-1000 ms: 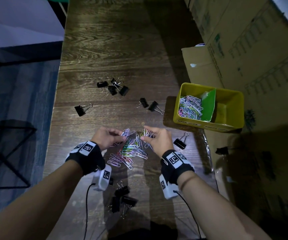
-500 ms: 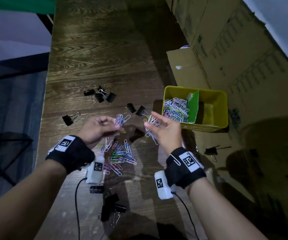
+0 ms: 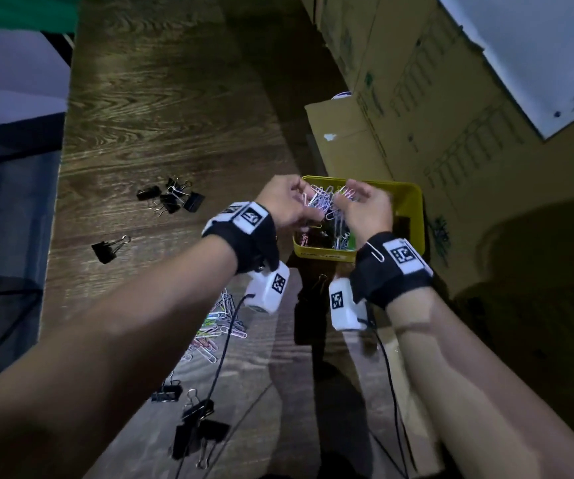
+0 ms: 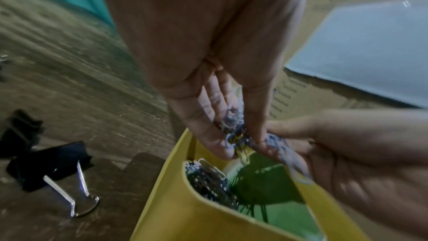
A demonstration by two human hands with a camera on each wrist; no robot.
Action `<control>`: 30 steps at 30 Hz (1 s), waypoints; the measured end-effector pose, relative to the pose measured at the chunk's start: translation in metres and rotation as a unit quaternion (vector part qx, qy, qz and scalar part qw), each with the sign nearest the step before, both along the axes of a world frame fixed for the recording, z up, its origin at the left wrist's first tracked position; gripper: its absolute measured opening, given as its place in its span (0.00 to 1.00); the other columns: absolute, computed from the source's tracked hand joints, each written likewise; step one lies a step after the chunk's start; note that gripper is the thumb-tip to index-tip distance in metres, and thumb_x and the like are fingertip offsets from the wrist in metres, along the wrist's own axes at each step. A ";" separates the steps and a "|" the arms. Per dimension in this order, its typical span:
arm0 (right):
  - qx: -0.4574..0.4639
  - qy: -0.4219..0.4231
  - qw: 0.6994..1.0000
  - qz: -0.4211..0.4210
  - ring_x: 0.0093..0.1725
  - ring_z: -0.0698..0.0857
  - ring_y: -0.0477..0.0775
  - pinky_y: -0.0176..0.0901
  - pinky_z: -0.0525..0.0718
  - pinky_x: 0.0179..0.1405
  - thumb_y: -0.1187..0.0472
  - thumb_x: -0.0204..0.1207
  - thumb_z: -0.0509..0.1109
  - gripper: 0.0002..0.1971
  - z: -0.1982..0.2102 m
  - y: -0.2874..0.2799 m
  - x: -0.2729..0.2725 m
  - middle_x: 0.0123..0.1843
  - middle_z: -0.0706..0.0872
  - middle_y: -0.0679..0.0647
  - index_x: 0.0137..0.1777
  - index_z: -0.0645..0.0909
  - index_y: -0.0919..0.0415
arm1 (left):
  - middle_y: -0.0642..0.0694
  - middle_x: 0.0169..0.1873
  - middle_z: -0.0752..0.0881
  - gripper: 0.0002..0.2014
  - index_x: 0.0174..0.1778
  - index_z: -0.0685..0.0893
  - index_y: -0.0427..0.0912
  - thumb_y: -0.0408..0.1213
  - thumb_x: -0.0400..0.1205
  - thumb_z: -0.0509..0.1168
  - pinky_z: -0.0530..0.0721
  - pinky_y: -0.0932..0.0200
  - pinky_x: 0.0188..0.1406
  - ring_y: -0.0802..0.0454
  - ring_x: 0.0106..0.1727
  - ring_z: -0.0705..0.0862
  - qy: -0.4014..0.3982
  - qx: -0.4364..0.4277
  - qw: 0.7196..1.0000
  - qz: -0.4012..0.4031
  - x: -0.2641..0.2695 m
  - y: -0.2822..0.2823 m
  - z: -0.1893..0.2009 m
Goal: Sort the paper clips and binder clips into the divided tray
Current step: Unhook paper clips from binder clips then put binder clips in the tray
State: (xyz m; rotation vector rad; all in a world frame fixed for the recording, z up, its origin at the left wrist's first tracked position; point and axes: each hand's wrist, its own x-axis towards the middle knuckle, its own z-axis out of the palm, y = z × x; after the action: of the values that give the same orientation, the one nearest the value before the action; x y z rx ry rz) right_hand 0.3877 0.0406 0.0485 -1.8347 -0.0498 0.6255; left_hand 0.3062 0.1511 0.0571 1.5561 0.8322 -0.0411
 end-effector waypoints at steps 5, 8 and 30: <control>-0.067 -0.001 0.996 0.059 0.64 0.82 0.52 0.35 0.75 0.63 0.66 0.80 0.65 0.19 -0.014 0.015 0.009 0.66 0.83 0.56 0.70 0.76 0.60 | 0.50 0.42 0.86 0.16 0.49 0.84 0.48 0.34 0.68 0.77 0.81 0.62 0.40 0.54 0.41 0.84 0.082 0.209 0.966 -0.130 0.012 -0.003 -0.006; -0.073 -0.012 0.994 0.079 0.61 0.82 0.50 0.35 0.74 0.61 0.65 0.80 0.63 0.19 -0.014 0.016 0.009 0.63 0.84 0.52 0.71 0.76 0.59 | 0.53 0.41 0.85 0.11 0.51 0.87 0.47 0.37 0.73 0.73 0.77 0.64 0.47 0.57 0.42 0.82 0.064 0.229 0.961 -0.145 0.008 -0.002 -0.006; -0.163 0.098 0.695 0.694 0.34 0.82 0.42 0.43 0.83 0.54 0.55 0.73 0.75 0.14 -0.077 -0.013 -0.196 0.46 0.89 0.52 0.56 0.86 0.60 | 0.53 0.27 0.83 0.06 0.33 0.87 0.47 0.34 0.72 0.65 0.72 0.75 0.29 0.59 0.31 0.80 0.319 0.129 0.864 -0.367 -0.277 0.020 -0.087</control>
State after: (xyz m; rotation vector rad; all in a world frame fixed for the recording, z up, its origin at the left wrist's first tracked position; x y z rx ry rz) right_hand 0.1918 0.0274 -0.0286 -1.7723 -1.3643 1.9621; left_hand 0.0287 0.1711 -0.0295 2.0794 0.7029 -1.0910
